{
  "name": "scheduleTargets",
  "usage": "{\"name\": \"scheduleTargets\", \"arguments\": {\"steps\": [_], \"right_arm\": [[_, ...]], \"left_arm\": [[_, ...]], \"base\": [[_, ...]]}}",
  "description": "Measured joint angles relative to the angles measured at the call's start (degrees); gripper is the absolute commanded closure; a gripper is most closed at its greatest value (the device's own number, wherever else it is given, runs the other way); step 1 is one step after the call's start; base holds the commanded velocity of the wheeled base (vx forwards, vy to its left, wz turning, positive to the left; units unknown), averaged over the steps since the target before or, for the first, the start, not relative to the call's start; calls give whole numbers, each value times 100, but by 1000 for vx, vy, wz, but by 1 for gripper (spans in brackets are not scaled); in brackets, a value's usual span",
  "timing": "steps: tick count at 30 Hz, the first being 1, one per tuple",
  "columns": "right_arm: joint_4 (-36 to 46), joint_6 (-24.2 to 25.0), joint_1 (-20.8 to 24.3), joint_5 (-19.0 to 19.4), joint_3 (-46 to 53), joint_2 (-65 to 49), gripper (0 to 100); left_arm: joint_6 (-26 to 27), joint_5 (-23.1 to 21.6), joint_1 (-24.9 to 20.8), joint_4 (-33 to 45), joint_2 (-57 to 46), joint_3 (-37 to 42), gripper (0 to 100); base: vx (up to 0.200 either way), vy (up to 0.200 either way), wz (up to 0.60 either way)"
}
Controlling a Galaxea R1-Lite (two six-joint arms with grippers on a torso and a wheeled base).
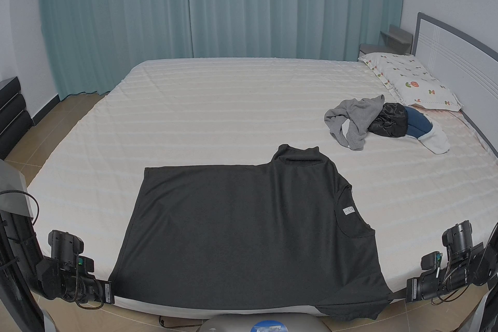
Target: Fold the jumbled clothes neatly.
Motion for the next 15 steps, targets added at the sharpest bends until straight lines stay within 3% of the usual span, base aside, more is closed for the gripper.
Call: {"name": "scheduleTargets", "arguments": {"steps": [6,12,15], "right_arm": [[93,-17,0,-93,0,-126,100],[-16,0,0,-101,-2,-252,100],[-123,17,0,-99,-39,-335,100]], "left_arm": [[240,10,-11,578,-345,2,100],[193,24,-11,534,-557,-37,100],[-83,22,-11,319,-608,-133,100]], "base": [[0,0,0],[0,0,0],[0,0,0]]}}
